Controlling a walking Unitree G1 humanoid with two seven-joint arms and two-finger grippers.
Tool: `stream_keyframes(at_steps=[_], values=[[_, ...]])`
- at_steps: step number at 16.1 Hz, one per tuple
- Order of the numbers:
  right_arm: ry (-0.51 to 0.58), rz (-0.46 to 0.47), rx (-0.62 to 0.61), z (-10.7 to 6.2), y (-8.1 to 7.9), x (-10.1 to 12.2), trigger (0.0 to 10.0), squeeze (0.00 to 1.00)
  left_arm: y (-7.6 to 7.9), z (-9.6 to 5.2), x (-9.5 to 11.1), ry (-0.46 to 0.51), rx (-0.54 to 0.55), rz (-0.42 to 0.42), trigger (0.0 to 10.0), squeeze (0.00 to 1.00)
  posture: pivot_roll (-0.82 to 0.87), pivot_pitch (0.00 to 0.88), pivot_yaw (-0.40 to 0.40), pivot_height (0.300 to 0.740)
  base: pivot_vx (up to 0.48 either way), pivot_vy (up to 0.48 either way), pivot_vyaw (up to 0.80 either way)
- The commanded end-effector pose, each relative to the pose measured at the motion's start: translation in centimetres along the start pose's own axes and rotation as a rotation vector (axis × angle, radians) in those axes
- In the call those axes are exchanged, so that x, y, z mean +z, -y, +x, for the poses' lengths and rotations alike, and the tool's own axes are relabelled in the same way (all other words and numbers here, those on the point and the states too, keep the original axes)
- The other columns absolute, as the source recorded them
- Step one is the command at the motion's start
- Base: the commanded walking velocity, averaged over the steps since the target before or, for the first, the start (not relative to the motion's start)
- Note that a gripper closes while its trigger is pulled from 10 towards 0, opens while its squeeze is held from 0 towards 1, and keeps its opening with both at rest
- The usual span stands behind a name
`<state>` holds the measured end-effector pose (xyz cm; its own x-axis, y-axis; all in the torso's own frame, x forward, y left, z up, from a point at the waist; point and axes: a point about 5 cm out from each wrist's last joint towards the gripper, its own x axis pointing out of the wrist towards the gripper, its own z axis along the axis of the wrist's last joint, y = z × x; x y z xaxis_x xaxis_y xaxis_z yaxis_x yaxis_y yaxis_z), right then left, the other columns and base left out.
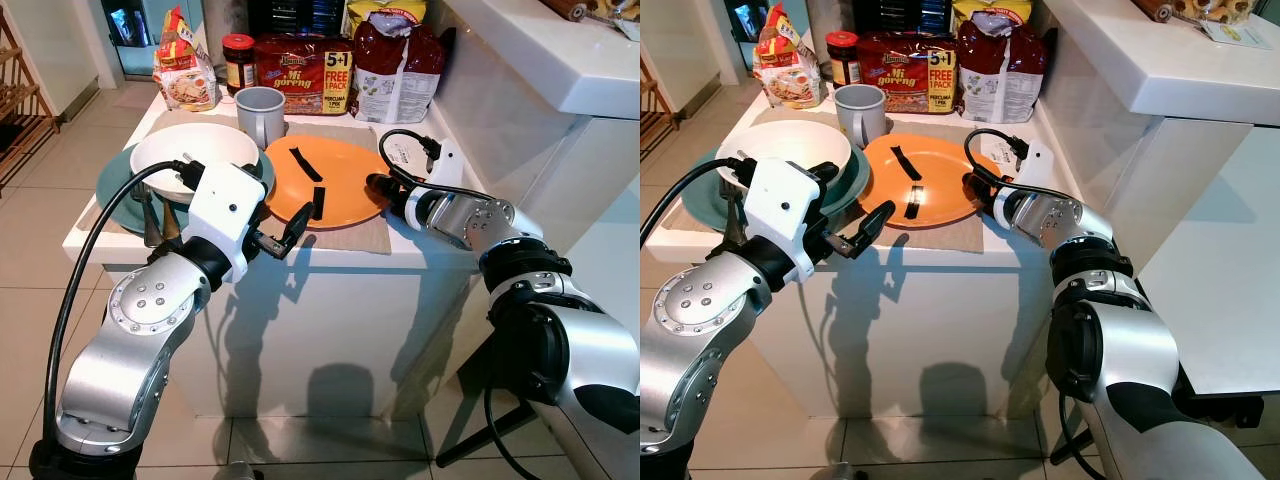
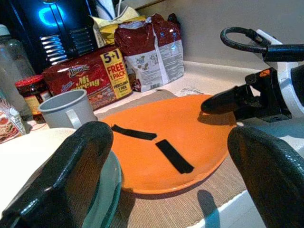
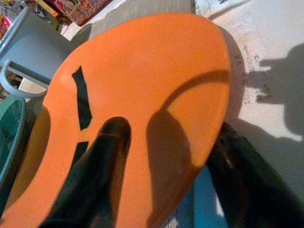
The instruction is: Setting the table
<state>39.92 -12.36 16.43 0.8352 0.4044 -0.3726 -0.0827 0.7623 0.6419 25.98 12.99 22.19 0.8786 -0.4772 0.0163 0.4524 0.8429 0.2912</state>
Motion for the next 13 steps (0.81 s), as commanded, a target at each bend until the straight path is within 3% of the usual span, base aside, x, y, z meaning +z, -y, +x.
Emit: stream_keyframes(at_steps=[1, 13], values=[[-0.022, 0.018, 0.008, 0.1, 0.2, -0.6, 0.0, 0.00, 0.1, 0.3, 0.5, 0.024, -0.010, 0.012, 10.0, 0.00, 0.08, 0.000, -0.076, 0.740, 0.000, 0.000, 0.00], [0.012, 0.060, -0.005, -0.6, 1.5, 0.0, 0.0, 0.00, 0.2, 0.4, 0.5, 0.027, -0.015, 0.012, 10.0, 0.00, 0.07, 0.000, -0.067, 0.740, 0.000, 0.000, 0.00]])
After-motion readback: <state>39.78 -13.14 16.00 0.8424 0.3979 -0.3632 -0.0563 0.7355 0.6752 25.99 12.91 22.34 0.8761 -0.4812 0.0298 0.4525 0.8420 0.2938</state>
